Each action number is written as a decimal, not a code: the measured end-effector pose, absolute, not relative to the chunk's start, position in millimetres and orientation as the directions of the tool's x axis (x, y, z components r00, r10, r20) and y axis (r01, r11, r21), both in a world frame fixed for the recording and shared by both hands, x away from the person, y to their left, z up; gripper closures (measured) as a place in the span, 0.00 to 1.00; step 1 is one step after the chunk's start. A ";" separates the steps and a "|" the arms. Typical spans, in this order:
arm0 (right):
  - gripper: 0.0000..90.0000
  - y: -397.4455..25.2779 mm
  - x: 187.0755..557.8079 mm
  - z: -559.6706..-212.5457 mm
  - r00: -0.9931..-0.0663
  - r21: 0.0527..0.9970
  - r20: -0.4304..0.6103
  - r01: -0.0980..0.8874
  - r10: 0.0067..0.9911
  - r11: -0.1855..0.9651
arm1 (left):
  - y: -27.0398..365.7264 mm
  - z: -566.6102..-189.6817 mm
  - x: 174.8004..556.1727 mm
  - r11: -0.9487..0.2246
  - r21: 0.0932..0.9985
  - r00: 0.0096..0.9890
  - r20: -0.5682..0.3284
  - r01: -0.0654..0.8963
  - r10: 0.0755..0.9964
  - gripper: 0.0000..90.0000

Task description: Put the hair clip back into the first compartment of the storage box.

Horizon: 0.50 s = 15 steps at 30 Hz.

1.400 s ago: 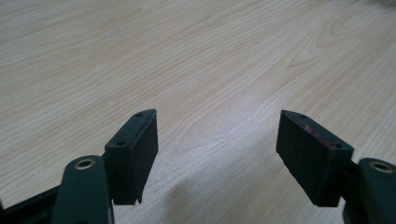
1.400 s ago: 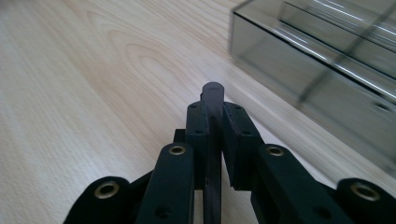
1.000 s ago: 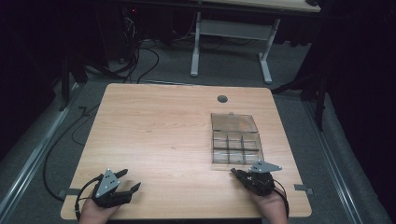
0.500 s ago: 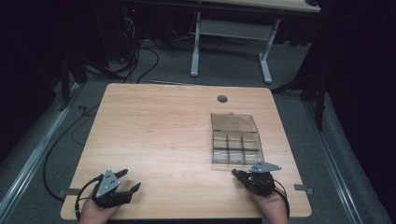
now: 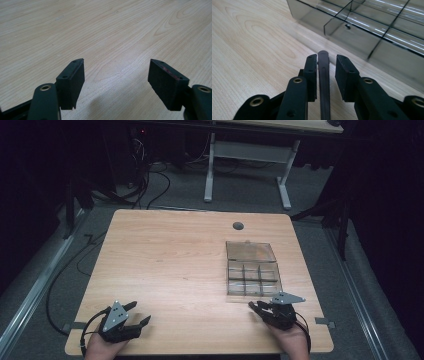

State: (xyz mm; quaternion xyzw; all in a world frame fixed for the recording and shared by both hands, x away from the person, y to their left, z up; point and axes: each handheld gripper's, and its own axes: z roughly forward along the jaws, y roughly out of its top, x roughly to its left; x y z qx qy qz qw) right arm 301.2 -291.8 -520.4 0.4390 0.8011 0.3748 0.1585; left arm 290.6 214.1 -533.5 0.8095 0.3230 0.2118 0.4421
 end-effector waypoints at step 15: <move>0.64 -293.9 303.6 -508.8 -0.506 0.674 0.058 0.656 0.861 0.340 | 214.4 -533.3 290.1 -0.408 0.852 0.720 0.055 0.327 0.692 0.33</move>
